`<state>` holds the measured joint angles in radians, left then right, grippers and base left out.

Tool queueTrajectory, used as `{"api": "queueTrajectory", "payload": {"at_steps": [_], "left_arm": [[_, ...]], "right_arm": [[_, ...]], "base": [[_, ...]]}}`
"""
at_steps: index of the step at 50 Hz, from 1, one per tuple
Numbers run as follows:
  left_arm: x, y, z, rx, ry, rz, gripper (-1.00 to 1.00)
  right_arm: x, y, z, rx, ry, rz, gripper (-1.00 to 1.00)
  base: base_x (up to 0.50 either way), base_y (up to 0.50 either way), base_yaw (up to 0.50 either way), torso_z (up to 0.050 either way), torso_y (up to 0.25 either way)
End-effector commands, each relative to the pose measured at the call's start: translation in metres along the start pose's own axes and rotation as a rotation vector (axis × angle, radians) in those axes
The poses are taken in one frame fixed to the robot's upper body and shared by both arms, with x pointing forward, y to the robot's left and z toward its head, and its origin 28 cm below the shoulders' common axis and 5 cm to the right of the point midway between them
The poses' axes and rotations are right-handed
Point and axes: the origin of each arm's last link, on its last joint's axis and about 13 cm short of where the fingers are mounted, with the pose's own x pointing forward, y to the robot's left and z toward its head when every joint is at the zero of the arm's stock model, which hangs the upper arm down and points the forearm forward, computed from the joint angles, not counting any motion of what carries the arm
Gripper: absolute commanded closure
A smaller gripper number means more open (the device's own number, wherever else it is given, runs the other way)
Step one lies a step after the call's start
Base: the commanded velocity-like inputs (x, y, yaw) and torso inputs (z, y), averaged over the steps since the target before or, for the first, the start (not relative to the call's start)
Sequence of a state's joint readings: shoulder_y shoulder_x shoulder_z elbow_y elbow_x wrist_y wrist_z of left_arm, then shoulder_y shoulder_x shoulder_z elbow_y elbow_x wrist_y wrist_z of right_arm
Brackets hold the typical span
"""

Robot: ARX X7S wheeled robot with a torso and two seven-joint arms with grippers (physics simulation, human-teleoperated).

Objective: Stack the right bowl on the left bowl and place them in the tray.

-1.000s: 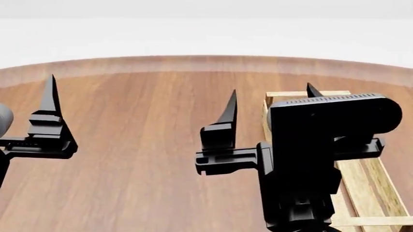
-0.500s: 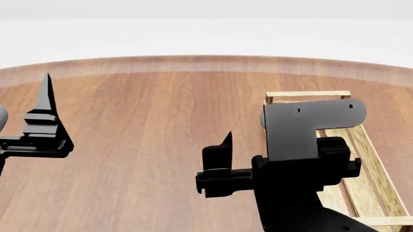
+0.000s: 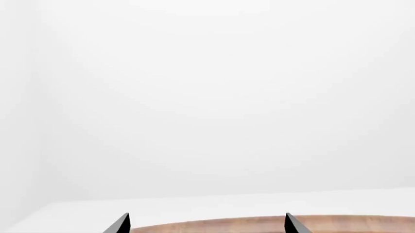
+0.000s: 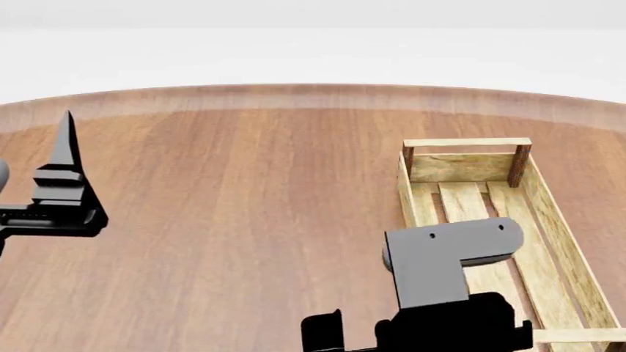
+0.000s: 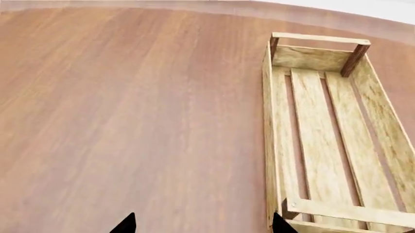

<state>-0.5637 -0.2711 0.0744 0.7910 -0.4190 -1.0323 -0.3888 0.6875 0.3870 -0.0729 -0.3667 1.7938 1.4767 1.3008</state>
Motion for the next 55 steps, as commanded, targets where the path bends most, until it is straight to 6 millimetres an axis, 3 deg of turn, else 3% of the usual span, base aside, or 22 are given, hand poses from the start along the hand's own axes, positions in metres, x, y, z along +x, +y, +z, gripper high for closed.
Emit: {"api": "queueTrajectory", "payload": {"at_steps": [1,7,18,37,55], "left_arm": [[0.001,0.001,0.001,0.0,0.0,0.005,-1.0],[0.001,0.002,0.001,-0.002,0.002,0.008,-1.0],[0.001,0.002,0.001,-0.001,0.001,0.008,-1.0],[0.0,0.002,0.0,-0.003,0.001,0.009,-1.0],[0.0,0.002,0.002,-0.001,-0.003,0.009,-1.0]], "right_arm": [[-0.016,-0.002,-0.022,-0.015,0.111,0.021,-1.0],[-0.027,0.002,-0.039,-0.028,0.135,0.044,-1.0],[-0.029,0.0,-0.048,-0.004,0.182,0.059,-1.0],[-0.017,-0.007,-0.054,0.025,0.206,0.043,-1.0],[0.004,-0.015,-0.079,0.075,0.284,0.026,-1.0]], "base": [[0.0,0.0,0.0,0.0,0.0],[0.0,0.0,0.0,0.0,0.0],[0.0,0.0,0.0,0.0,0.0],[0.0,0.0,0.0,0.0,0.0],[0.0,0.0,0.0,0.0,0.0]]}}
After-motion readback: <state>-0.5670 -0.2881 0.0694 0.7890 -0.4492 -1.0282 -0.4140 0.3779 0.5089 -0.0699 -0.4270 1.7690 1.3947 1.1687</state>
